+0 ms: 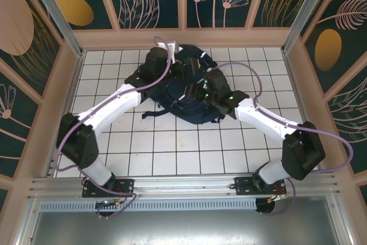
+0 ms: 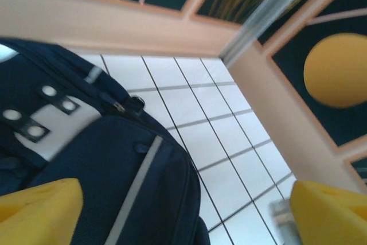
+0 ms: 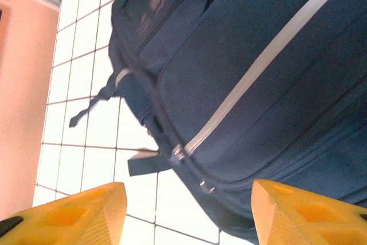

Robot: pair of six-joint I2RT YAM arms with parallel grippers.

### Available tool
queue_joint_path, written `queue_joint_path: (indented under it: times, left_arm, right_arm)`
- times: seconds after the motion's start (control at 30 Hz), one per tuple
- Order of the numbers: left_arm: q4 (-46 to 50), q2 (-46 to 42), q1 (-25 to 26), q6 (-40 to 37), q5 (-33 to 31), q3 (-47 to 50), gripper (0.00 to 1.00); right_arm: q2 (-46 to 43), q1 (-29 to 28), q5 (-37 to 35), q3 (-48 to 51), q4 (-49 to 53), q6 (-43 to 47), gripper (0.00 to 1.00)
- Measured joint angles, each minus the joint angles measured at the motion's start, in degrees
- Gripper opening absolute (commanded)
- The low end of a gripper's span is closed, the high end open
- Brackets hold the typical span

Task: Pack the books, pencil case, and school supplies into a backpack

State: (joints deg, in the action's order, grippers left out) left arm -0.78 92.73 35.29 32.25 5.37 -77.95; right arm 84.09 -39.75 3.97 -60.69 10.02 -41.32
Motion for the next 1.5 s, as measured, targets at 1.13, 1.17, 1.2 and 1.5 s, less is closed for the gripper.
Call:
queue_joint_path:
  times: [1.13,1.17,1.2,1.5]
  left_arm:
    - [-42.4,14.6,-18.7,19.4,13.3,34.6,0.55]
    - [-43.8,14.1,-18.1,20.3,13.8,36.2,0.56]
    - [-44.8,13.5,-17.4,20.9,13.9,37.6,0.57]
    - [-45.0,9.5,-11.4,24.0,13.4,41.6,0.59]
  right_arm:
    - [21.6,-8.3,-11.5,-3.4,-10.9,-26.6,0.69]
    - [21.0,-7.9,-11.8,-3.1,-10.2,-26.2,0.69]
    - [20.5,-7.3,-12.1,-2.9,-9.3,-25.7,0.69]
    - [19.8,-5.3,-17.0,-2.9,-4.4,-21.4,0.61]
